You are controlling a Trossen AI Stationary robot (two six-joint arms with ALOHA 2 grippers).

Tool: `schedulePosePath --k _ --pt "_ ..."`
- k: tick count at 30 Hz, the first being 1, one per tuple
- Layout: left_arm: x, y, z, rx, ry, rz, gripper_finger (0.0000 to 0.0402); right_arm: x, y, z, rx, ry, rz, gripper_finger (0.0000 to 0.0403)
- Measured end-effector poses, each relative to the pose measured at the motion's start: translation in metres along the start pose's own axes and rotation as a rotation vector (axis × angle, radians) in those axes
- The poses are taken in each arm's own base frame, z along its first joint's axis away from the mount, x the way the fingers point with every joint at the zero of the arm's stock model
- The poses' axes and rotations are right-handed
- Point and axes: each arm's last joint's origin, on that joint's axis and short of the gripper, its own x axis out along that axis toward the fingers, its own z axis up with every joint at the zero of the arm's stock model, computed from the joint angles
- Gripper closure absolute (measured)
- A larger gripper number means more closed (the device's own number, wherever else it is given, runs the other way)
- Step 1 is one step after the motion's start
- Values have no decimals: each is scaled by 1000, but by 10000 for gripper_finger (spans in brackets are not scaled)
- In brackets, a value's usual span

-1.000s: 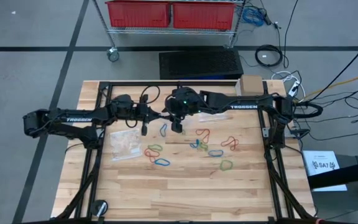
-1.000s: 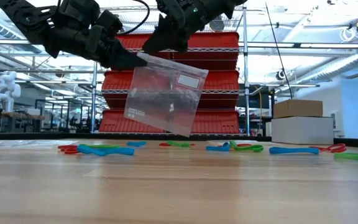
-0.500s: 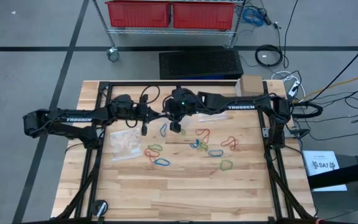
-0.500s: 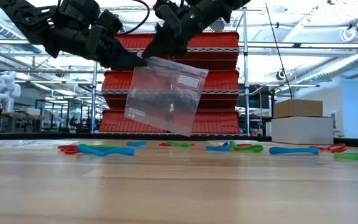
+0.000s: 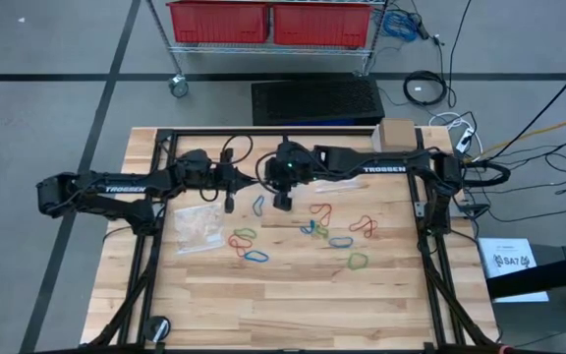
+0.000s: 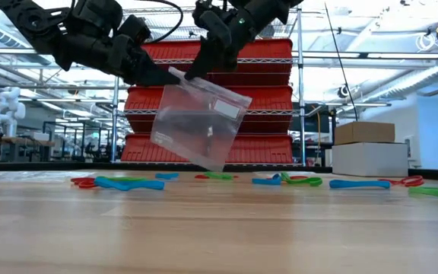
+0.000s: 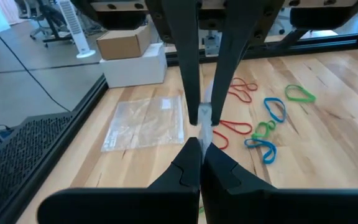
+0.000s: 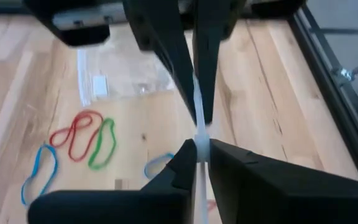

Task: Sort rubber bands
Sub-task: Open the top left transparent zip bag

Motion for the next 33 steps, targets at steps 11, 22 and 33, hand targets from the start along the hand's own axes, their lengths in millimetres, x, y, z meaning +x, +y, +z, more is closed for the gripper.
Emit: schedulePosePath --k 11,22,33 --pt "0 1 2 4 -15 6 402 -27 1 -12 23 176 -2 388" --pt "0 1 1 -3 -13 8 402 -35 4 -26 54 337 4 389" --pt "0 1 1 -3 -13 9 402 -38 7 -35 64 434 -7 389"
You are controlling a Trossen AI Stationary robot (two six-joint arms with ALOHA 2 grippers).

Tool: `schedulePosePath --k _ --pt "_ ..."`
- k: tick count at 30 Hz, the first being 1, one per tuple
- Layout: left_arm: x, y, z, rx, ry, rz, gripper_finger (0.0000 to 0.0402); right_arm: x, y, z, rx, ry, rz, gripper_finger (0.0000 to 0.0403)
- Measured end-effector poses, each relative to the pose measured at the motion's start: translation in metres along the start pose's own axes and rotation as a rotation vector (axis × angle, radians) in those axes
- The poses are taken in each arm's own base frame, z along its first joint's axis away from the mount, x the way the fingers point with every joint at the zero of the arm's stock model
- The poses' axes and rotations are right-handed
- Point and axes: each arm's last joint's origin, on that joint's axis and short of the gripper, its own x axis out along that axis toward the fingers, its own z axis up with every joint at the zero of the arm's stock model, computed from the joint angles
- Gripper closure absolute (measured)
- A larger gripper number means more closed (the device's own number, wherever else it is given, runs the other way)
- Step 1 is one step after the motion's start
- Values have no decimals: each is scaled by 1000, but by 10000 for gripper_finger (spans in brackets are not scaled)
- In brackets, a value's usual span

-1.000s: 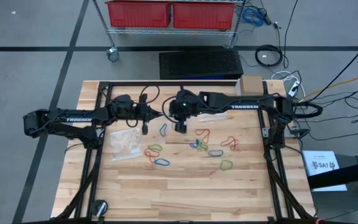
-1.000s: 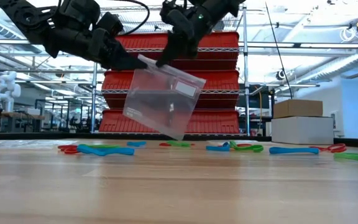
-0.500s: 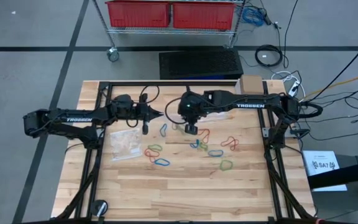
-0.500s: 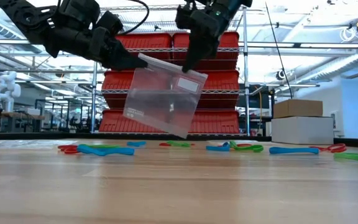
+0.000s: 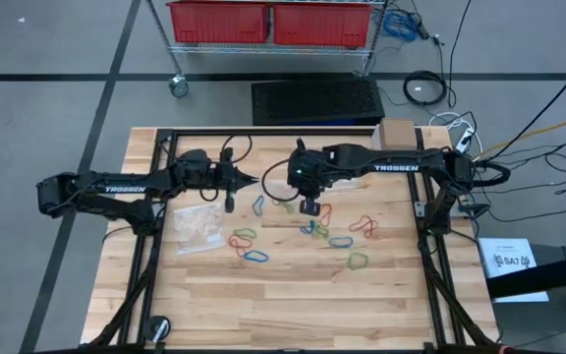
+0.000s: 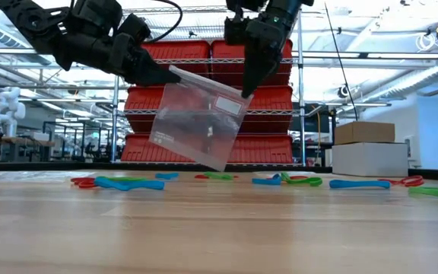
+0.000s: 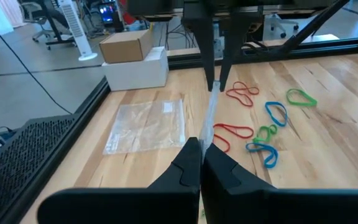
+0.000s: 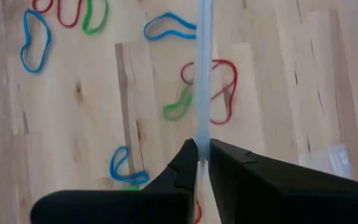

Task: Sort rubber bands
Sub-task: Open the top left transparent zip bag

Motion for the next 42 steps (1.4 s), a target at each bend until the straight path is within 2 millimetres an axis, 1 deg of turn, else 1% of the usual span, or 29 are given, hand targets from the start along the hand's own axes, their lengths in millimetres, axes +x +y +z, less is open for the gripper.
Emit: schedulePosePath --k 4,6,8,11,16,18,20,23,26,28,29,30,33,37,42 --pt "0 0 0 0 0 -1 402 0 0 -1 1 13 1 388" --pt "0 0 0 0 0 -1 402 0 0 -1 8 12 -5 382" --pt "0 0 0 0 0 0 402 -1 0 -2 8 12 -28 368" --pt "0 1 0 0 0 8 402 -7 -2 -5 6 25 -72 337" --pt "0 0 -1 -4 9 6 402 -26 -3 -1 32 -83 -81 283" --pt "0 0 -1 -4 9 5 402 -32 -3 4 36 -152 -73 269" --pt "0 0 -1 -4 8 6 402 -34 -3 11 35 -229 -73 266" --pt "0 0 -1 -4 8 5 402 -29 1 21 -8 -300 -70 285" --pt "0 0 -1 -4 8 4 402 -16 5 27 -52 -316 -70 335" --pt "0 0 -1 -4 8 3 402 -10 8 30 -73 -329 -70 377" --pt "0 0 -1 -5 8 1 402 -9 8 31 -80 -339 -72 389" --pt "0 0 -1 -5 7 -2 402 -8 8 33 -83 -351 -73 394" --pt "0 0 -1 -6 8 -3 402 -5 8 35 -78 -361 -73 393" --pt "0 0 -1 -8 7 -3 402 -5 9 34 -79 -359 -73 401" --pt "0 0 -1 -7 7 -3 402 -5 9 34 -77 -359 -70 402"
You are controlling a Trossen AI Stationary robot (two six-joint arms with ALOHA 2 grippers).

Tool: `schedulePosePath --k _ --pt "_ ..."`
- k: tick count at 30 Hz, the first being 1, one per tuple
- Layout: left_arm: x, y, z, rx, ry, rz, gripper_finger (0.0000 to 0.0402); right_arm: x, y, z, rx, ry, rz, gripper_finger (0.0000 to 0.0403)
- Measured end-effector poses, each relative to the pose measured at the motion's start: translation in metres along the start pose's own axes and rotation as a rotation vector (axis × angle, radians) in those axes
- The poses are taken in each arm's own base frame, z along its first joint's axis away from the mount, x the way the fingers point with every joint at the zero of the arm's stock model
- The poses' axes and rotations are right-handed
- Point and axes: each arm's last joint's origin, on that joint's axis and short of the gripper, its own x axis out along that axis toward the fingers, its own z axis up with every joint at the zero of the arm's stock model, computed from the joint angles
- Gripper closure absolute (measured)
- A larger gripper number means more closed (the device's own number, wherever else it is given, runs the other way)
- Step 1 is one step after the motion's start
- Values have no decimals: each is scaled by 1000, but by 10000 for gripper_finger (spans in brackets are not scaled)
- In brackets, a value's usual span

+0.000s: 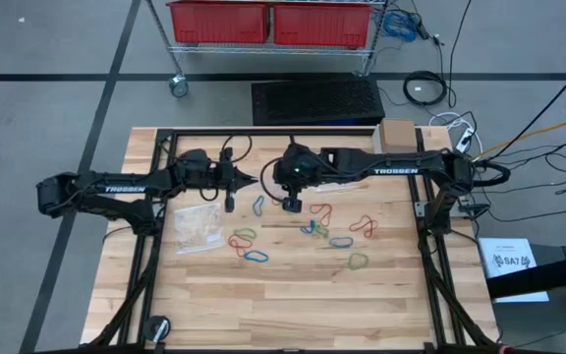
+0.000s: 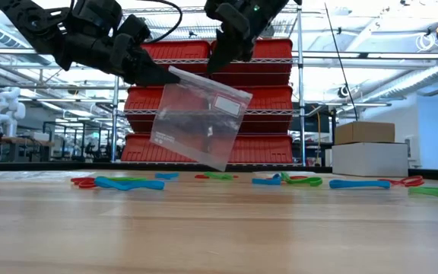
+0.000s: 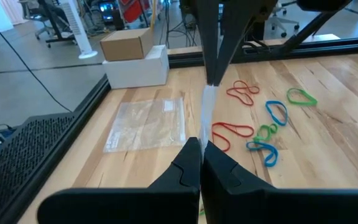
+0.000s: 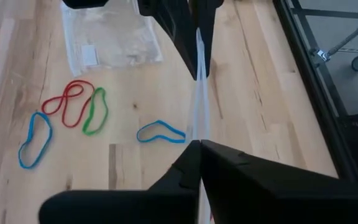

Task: Sort rubber bands
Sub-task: Open the top left transparent zip bag

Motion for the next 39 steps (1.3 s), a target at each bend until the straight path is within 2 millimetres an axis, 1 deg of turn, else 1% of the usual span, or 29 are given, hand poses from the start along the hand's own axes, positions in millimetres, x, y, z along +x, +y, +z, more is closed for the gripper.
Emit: schedulePosePath --k 9,13,16,19,31,39 --pt "0 0 0 -7 0 0 402 18 2 -6 -3 41 1 403" --pt "0 0 0 -17 2 -1 402 19 2 -6 4 39 -9 403" --pt "0 0 0 -17 4 -2 402 19 0 -5 19 39 -82 403" --pt "0 0 0 -17 4 -2 402 19 -2 -5 9 41 -106 403" --pt "0 -1 0 -20 1 -13 402 20 -11 -6 4 40 -121 403" --pt "0 -2 0 -24 -7 -56 402 22 -24 -7 14 29 -80 403"
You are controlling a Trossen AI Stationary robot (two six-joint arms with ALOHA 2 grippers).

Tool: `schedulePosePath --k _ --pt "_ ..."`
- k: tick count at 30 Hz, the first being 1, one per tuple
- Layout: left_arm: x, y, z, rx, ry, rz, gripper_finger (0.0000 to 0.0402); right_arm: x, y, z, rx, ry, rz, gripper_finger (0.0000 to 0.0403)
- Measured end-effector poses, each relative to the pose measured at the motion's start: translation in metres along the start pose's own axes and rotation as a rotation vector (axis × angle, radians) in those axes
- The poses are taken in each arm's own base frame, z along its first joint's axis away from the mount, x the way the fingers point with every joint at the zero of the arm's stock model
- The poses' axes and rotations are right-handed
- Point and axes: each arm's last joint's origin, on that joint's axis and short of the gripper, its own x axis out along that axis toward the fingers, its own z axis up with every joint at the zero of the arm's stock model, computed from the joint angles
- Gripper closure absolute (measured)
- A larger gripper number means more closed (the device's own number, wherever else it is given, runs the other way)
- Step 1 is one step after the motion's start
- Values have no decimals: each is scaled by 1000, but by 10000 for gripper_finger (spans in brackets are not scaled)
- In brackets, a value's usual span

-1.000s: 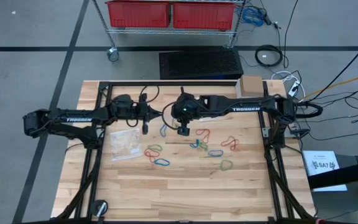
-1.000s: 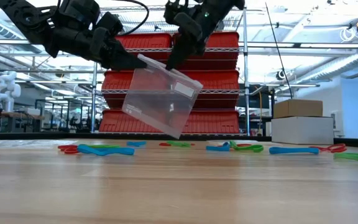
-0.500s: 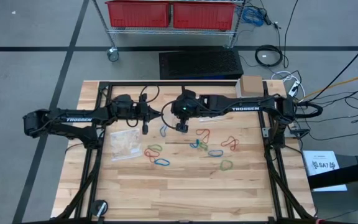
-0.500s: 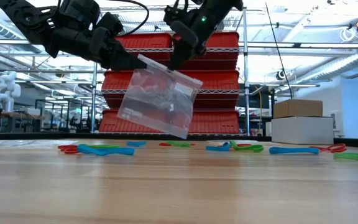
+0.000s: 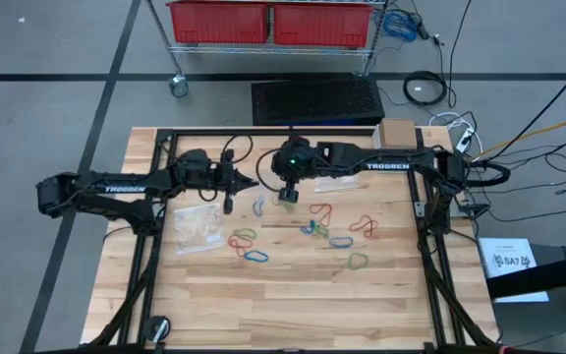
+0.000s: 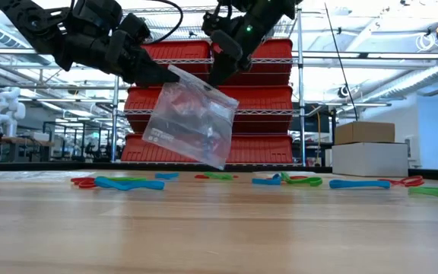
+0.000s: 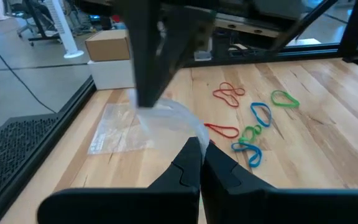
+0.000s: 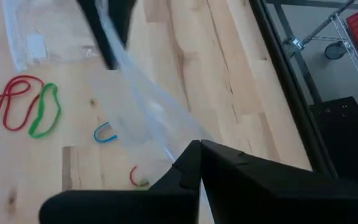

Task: Sort rubber bands
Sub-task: Open the top left transparent zip bag

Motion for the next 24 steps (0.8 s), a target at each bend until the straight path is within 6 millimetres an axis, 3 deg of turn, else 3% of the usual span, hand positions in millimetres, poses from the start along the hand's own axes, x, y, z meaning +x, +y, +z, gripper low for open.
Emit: schedulePosePath --k 7,15,24 --pt "0 0 0 -14 2 -1 402 -1 8 -3 -1 16 201 403" --pt "0 0 0 -28 4 9 402 -3 20 0 39 7 214 403" --pt "1 -3 -1 -29 21 12 402 5 15 -1 91 8 202 403"
